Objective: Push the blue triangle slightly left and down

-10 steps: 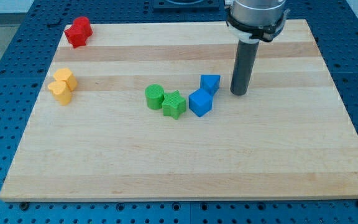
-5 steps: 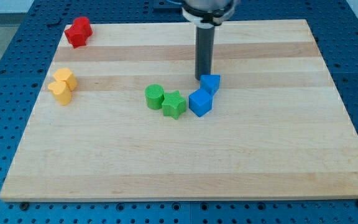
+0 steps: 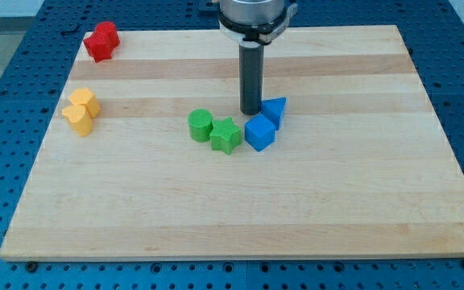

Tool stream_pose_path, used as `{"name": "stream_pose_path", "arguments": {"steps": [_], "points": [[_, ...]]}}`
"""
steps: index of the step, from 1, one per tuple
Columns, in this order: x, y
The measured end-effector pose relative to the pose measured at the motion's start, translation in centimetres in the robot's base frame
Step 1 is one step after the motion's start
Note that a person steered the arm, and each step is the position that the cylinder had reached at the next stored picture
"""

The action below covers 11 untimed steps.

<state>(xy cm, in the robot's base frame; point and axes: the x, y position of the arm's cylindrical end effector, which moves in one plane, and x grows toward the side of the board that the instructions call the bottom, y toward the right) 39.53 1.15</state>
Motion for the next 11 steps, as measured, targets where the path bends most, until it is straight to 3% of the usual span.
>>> {"name": "stream_pose_path", "arguments": {"steps": [4, 6, 7, 11], "points": [[0.5, 0.0], [-5.0, 0.7], [-5.2, 3.0], [-0.5, 3.8]]}}
